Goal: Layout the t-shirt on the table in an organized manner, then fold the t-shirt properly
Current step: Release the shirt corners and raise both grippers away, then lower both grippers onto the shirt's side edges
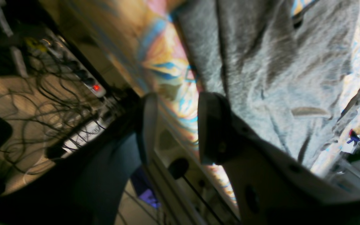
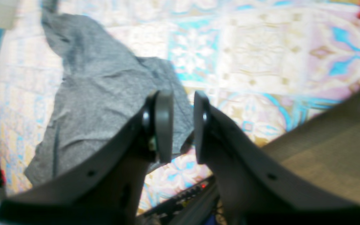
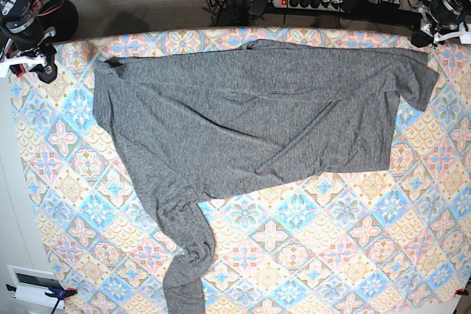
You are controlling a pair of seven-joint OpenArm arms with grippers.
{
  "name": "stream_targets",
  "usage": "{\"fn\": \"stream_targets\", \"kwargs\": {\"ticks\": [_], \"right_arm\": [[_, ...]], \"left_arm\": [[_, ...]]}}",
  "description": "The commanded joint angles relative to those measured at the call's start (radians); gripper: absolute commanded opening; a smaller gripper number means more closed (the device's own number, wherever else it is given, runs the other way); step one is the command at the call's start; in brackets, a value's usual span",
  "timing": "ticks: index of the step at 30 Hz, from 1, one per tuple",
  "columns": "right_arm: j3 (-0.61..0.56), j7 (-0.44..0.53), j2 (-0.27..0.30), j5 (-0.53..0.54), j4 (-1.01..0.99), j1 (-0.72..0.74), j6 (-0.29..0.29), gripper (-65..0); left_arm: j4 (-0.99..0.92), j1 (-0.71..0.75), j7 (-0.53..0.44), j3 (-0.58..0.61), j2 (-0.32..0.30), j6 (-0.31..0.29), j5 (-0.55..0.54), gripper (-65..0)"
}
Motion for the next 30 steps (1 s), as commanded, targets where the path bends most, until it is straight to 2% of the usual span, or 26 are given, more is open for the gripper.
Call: {"fn": "stream_targets", "kwargs": {"ticks": [1,9,12,15,22,25,27,30], "right_arm": [[-0.004,0.012,0.016,0.010,0.015,0.006,0.004,-53.5],[-0.099,0.023,0.016,0.010,0.018,0.035,0.004,-53.5],[-0.127,0.023,0.016,0.010,0.018,0.080,0.004,-53.5],[-0.139,0.023,0.016,0.010,0.018,0.112,0.004,-53.5],[-0.165,0.024,0.003,0.010,0.012,0.178,0.004,-53.5],[-0.177,0.024,0.003,0.008,0.003,0.235,0.004,-53.5],[-0.209,0.024,0.003,0.007,-0.025,0.279,0.004,-53.5],[-0.260,0.024,0.003,0.007,-0.083,0.361,0.004,-53.5]], "left_arm": [[0.030,-0.010,-0.002,0.000,-0.019,-0.007,-0.029,-43.7],[0.039,-0.036,0.001,0.006,-0.015,-0.007,-0.031,-43.7],[0.044,-0.104,0.066,0.005,-0.013,-0.007,-0.035,-43.7],[0.094,-0.156,0.120,0.000,-0.003,-0.005,-0.080,-43.7],[0.276,-0.237,0.120,0.005,-0.004,-0.007,-0.114,-43.7],[0.286,-0.310,0.120,0.008,0.002,-0.010,-0.120,-43.7],[0.249,-0.351,0.120,0.040,0.002,-0.010,-0.152,-43.7],[0.147,-0.405,0.120,0.106,-0.004,-0.011,-0.264,-43.7]]}}
